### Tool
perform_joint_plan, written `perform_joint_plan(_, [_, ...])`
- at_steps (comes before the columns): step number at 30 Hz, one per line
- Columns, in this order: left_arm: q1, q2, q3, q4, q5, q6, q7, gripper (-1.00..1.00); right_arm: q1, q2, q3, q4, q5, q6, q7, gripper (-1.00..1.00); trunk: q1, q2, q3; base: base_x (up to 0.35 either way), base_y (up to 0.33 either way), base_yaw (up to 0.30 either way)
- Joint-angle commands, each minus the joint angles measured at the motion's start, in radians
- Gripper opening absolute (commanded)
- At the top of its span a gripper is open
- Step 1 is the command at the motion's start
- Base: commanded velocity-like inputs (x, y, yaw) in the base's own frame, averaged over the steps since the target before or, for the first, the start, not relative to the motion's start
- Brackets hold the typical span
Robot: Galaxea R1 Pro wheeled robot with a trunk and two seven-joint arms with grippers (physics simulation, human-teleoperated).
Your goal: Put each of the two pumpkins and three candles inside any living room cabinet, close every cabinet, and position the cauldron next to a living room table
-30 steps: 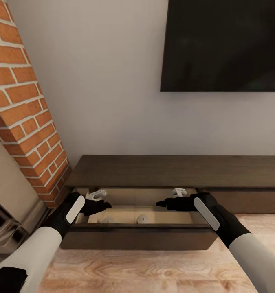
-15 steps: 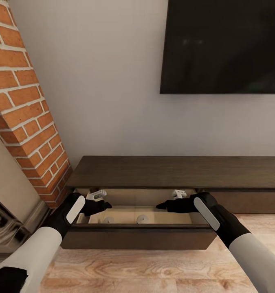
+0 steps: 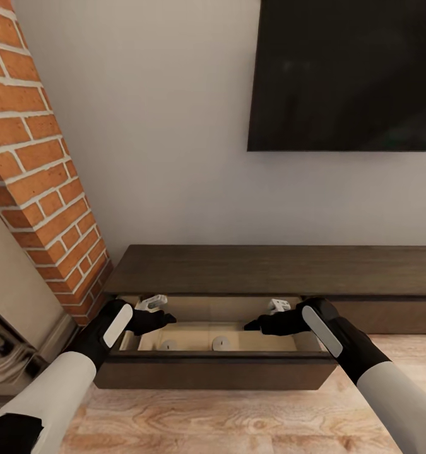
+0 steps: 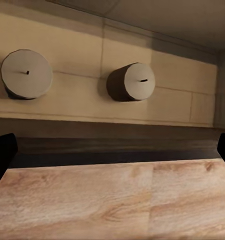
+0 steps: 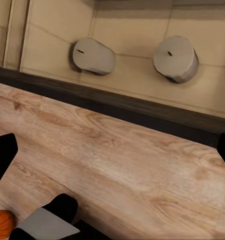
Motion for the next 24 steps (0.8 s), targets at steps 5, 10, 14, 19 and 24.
perform_joint_plan(5, [0.0,-0.001,0.0,0.002,0.0,0.001,0.0,1.0,0.0,-0.001,0.0,0.0,-0.003,0.0,0.0,1.0,0.0,0.0,0.0,-0.031,0.0,0.0])
perform_joint_plan(10, [0.002,0.0,0.001,0.004,0.0,0.002,0.0,1.0,0.0,0.001,0.001,0.0,-0.003,0.0,0.0,1.0,0.0,0.0,0.0,-0.262,0.0,0.0])
perform_joint_plan(14, [0.002,0.0,0.001,0.002,0.0,0.002,0.0,1.0,0.0,0.0,0.001,0.0,-0.003,0.0,0.0,1.0,0.0,0.0,0.0,-0.323,0.0,0.0])
perform_joint_plan(19, [0.002,-0.002,0.0,0.003,0.0,0.003,0.0,1.0,0.0,-0.001,0.001,0.0,-0.002,0.0,0.0,1.0,0.0,0.0,0.0,-0.332,0.0,0.0])
perform_joint_plan(24, [0.002,-0.007,-0.001,0.005,-0.002,0.003,0.001,1.0,0.0,0.004,0.001,0.004,-0.001,-0.004,-0.001,1.0,0.0,0.0,0.0,-0.27,0.0,0.0])
